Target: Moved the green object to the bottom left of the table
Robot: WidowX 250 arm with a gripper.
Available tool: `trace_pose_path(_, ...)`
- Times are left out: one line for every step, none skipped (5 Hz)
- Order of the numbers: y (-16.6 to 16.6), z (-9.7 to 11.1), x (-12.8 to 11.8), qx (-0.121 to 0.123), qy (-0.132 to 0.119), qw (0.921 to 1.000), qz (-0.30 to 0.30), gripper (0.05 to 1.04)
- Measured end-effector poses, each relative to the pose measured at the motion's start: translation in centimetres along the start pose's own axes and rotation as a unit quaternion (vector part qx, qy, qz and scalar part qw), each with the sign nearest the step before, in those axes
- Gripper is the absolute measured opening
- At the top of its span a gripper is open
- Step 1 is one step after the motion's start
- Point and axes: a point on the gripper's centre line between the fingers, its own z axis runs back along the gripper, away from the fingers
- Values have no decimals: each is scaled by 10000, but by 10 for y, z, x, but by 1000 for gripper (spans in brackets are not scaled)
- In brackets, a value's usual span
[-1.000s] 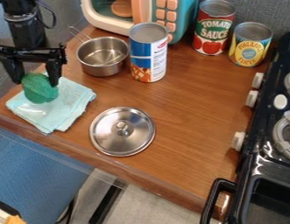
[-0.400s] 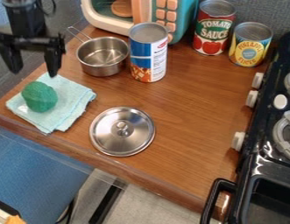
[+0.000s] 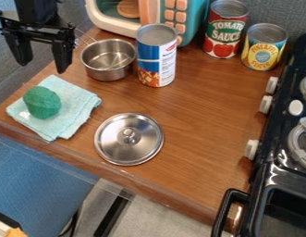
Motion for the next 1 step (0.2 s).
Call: trace_pose_path(-11, 1, 0, 15, 79, 9989, -465, 1000)
